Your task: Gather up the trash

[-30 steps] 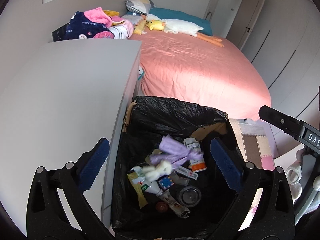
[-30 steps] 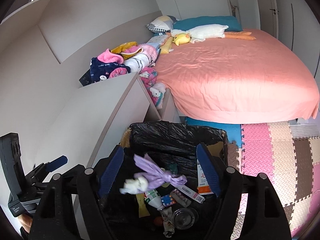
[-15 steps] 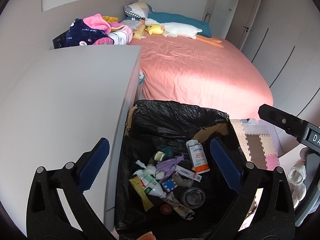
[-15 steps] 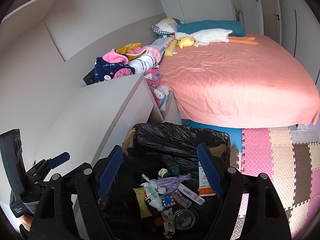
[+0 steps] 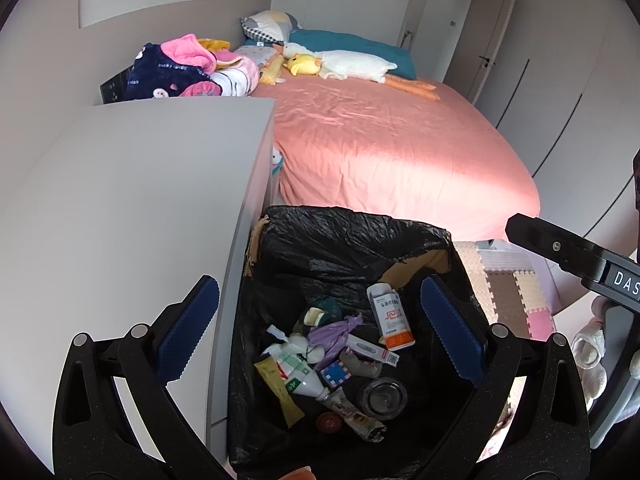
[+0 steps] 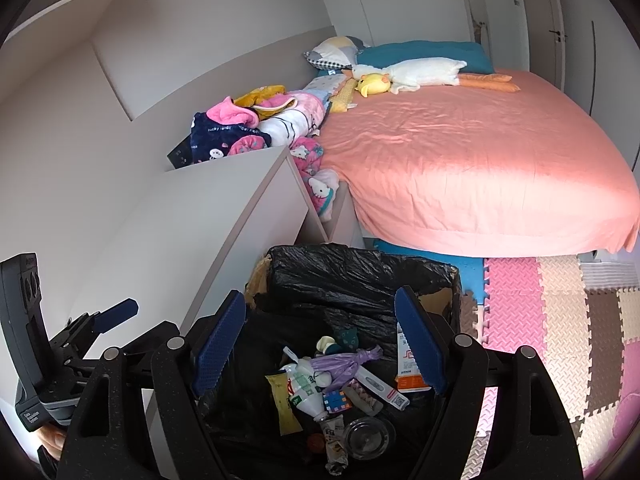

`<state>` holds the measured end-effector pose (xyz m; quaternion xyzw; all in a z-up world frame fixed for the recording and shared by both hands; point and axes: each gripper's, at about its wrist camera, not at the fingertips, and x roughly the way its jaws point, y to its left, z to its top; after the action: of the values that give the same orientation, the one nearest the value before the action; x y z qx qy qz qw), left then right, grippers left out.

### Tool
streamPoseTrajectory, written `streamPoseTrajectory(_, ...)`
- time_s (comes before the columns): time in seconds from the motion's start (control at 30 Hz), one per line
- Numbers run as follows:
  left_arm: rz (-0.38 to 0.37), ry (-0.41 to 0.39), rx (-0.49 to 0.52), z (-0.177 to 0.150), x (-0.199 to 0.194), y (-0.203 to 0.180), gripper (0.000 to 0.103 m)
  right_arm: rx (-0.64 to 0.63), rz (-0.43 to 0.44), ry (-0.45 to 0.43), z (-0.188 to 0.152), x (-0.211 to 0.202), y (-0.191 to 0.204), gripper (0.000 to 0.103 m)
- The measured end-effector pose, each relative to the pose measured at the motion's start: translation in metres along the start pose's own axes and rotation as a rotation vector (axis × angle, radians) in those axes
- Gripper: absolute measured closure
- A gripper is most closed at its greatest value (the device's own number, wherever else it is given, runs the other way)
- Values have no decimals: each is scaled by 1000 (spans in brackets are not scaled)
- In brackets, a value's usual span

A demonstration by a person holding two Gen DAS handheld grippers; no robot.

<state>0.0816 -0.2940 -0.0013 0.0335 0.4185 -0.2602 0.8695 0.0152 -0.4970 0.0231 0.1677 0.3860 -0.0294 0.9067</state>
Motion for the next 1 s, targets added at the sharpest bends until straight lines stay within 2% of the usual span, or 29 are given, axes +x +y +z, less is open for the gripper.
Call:
streamPoseTrajectory(0.73, 37, -32, 36, 0, -5, -5, 5, -2, -4, 1, 0, 0, 0, 25)
streamPoseTrajectory(1.0, 22, -33, 33, 0, -6, -4, 5, -4, -4, 2, 0, -1, 0, 25)
